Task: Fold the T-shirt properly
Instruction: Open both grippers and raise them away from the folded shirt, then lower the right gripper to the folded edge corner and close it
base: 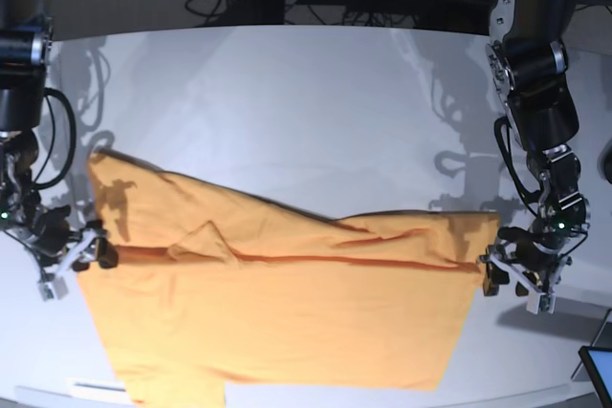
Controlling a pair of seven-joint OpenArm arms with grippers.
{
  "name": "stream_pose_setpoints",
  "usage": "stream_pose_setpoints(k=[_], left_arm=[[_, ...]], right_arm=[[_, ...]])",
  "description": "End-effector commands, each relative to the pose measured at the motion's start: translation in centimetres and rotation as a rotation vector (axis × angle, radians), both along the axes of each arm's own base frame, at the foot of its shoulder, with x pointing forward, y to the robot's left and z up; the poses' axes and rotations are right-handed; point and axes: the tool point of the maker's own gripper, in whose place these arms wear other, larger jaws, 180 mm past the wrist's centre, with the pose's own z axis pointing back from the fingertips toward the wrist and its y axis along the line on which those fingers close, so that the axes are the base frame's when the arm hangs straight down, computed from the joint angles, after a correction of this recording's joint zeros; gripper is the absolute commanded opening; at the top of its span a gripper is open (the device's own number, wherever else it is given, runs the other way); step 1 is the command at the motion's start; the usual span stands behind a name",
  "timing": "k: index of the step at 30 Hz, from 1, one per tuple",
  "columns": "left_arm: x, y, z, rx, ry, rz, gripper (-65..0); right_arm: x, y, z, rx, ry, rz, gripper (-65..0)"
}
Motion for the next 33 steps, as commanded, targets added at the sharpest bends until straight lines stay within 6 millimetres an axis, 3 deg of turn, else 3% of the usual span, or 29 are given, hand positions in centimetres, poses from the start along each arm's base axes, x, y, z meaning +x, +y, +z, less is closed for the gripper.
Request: stream_pose_setpoints(k=[1,4,6,10,13,19,23,27,33], left_arm=[[1.1,0.8,3.2,0.013,-0.084,0.005,-26.5],[0.6,0.8,3.2,0.032,-0.089,-0.001,-26.5],[0.0,0.5,3.8,0.065,-0.108,-0.017,-26.5],[-2.1,-0.4,3.9,0.131,-0.125,-0.056,-26.5],[-4.2,-0.5,2.1,0.165,-0.058,-0.067,-26.5],[-8.3,3.5,2.9,0.099,-0.01,0.079,-26.5],[-12.1,4.4,3.5,0.05,0.012,0.121,-26.5],[-15.3,4.1,2.6,0.084,0.041,0.121,-26.5],[-18.7,4.5,1.3,0.068,0.065,0.174,-26.5]], right_arm=[[1.5,-1.6,3.0,-0.012,-0.079,-0.02,-28.4],[1.2,-2.7,3.8,-0.048,-0.089,-0.017,-28.6],[-0.1,-3.2,3.5,-0.087,-0.073,0.0,-28.9],[-1.7,-3.1,3.9,-0.149,-0.058,-0.012,-29.6],[-3.5,-4.6,3.9,-0.143,-0.022,-0.095,-29.5],[-5.9,-6.9,5.6,-0.131,-0.004,-0.19,-29.2],[-8.0,-7.8,4.7,-0.118,0.11,-0.229,-28.4],[-10.4,-8.8,3.4,-0.061,0.198,-0.293,-24.1],[-11.6,-7.4,2.5,0.001,0.229,-0.234,-23.6]])
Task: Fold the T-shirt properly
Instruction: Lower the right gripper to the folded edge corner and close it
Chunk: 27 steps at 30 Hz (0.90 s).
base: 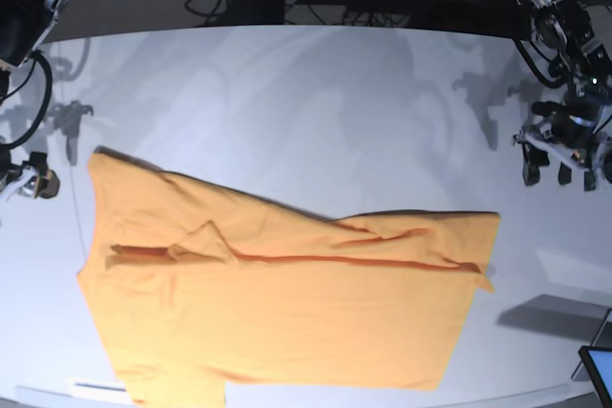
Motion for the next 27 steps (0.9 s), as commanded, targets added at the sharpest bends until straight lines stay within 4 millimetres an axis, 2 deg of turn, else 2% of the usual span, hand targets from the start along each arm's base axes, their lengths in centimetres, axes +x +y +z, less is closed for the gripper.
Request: stream_pose_setpoints(k=[1,9,13,15,18,25,27], left_arm=[[0.3,1.0,1.4,0.022,-0.039,0.013,-26.5],[0.1,1.4,1.6,0.027,-0.039,0.021,-26.5],[0.2,1.3,1.5,0.027,-0.035,0.015,-26.5],[0.2,1.2,1.5,0.027,-0.035,0.014,-26.5],[0.2,1.3,1.1,0.014,-0.03,0.02,-26.5],[-0.7,2.0,-1.9,-0.044,0.037,0.054,-26.5],[-0.6,2.0,-2.0,-0.045,0.037,0.056,-26.5]], right_arm=[[1.0,0.0,1.5,0.002,-0.053,0.012,-23.6],[-0.4,4.4,-0.3,0.227,-0.087,0.002,-23.6],[-1.0,3.3,-0.3,0.32,-0.095,-0.145,-23.5],[-1.1,3.1,-0.4,0.326,-0.095,-0.16,-23.5],[-1.1,3.8,-0.7,0.35,-0.097,-0.167,-23.5],[-2.7,5.3,-2.5,0.387,-0.048,-0.175,-23.5],[-2.7,5.5,-2.7,0.391,-0.046,-0.173,-23.5]])
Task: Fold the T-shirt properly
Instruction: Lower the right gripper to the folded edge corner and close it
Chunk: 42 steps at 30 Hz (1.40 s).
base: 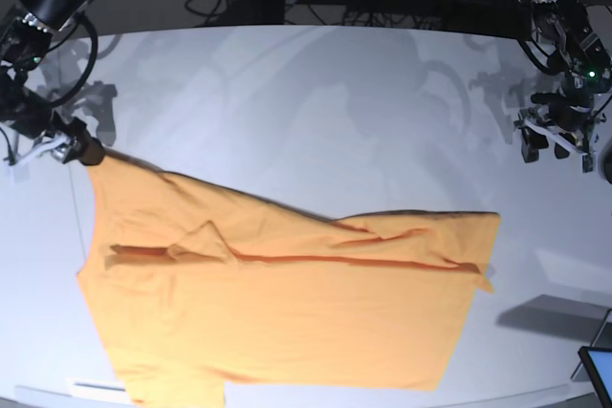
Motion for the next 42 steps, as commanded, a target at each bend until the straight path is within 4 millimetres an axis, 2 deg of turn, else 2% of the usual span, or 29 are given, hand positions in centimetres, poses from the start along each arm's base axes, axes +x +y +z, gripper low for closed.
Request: stream_pose_setpoints(k=[1,7,10,15,16,18,19,21,23,26,28,30,34,38,39,42], left_arm=[[1.3,0.6,2.0,0.022,-0.064,-0.004,-26.5],[1.8,0.4,2.2,0.015,-0.078,-0.004,-26.5],[2.7,-0.6,2.2,0.017,-0.075,-0.038,-26.5],[3.3,-1.0,2.6,0.023,-0.087,-0.057,-27.5],[3.4,-1.0,2.8,0.026,-0.092,-0.059,-29.9],[4.6,-1.1,4.2,0.034,-0.135,-0.062,-43.5],[5.0,-1.1,4.8,0.039,-0.151,-0.064,-52.2],[5.5,-0.9,5.5,0.043,-0.169,-0.06,-64.2],[5.6,-0.4,6.0,0.059,-0.174,-0.061,-65.0],[6.1,-0.3,7.1,0.076,-0.237,-0.069,-65.0],[6.2,-0.1,7.5,0.091,-0.277,-0.071,-65.0],[6.1,0.3,6.8,0.143,-0.254,-0.073,-65.0],[7.0,-1.5,3.9,0.267,-0.187,-0.184,-65.0],[7.7,-2.5,2.5,0.238,-0.224,-0.217,-65.0],[7.8,-2.4,2.3,0.222,-0.23,-0.208,-65.0],[9.1,-2.4,3.4,0.174,-0.291,-0.185,-65.0]], right_arm=[[1.2,-0.5,1.4,-0.007,-0.057,-0.008,-23.5],[1.4,0.1,1.7,0.027,-0.08,-0.004,-23.5],[1.4,0.1,1.8,0.029,-0.082,-0.005,-23.5],[1.1,-0.3,1.7,0.014,-0.078,-0.008,-24.7],[1.1,-0.8,1.9,0.0,-0.077,-0.007,-26.6],[2.2,-0.8,2.7,-0.03,-0.096,0.033,-35.5],[2.6,-0.8,3.1,-0.055,-0.099,0.064,-42.1],[3.3,-0.7,4.2,-0.107,-0.126,0.108,-54.4],[3.8,0.2,5.4,-0.165,-0.167,0.16,-65.0],[4.3,2.1,6.4,-0.219,-0.212,0.247,-63.7],[4.2,3.6,6.0,-0.22,-0.21,0.294,-64.7],[4.2,4.6,5.4,-0.242,-0.198,0.33,-64.9],[4.6,7.1,4.3,-0.359,-0.207,0.43,-64.9],[4.5,9.2,3.3,-0.496,-0.223,0.526,-64.9],[4.5,9.7,3.0,-0.519,-0.223,0.537,-64.9],[4.7,9.6,2.2,-0.589,-0.203,0.531,-65.0]])
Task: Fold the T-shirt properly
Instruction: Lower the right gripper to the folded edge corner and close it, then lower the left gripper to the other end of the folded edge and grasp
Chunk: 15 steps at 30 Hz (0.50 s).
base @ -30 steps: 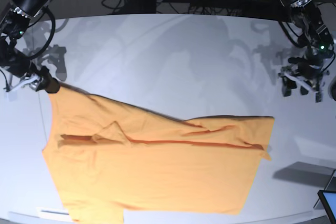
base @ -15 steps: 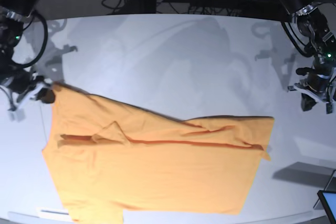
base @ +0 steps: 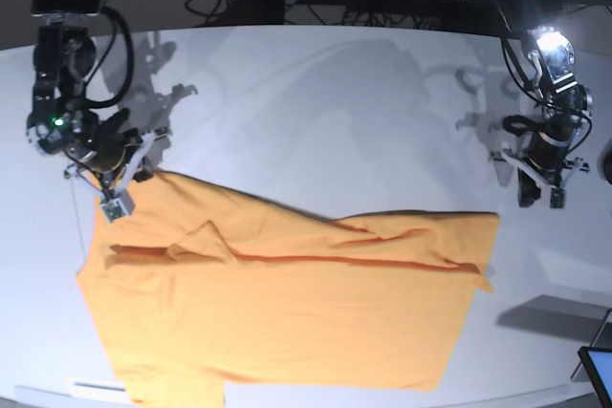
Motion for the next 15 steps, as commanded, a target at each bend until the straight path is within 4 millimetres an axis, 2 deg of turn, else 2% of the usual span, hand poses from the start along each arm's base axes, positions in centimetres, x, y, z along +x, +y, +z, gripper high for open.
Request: stream_pose_setpoints(k=[1,9,12,15], left_arm=[[1.7,0.5,3.2,0.001,-0.103,-0.007,-65.0],[4.1,1.1,6.3,0.015,-0.179,0.009,-65.0],[4.1,2.0,5.6,0.004,-0.168,0.05,-65.0],[5.0,2.3,5.1,-0.023,-0.158,0.063,-65.0]], right_arm=[[1.2,-0.3,1.3,-0.019,-0.055,-0.002,-65.0],[3.2,-1.2,2.9,-0.066,-0.099,-0.01,-65.0],[3.9,-1.3,3.5,-0.066,-0.116,-0.012,-65.0],[4.9,-1.2,3.8,-0.058,-0.127,-0.013,-65.0]])
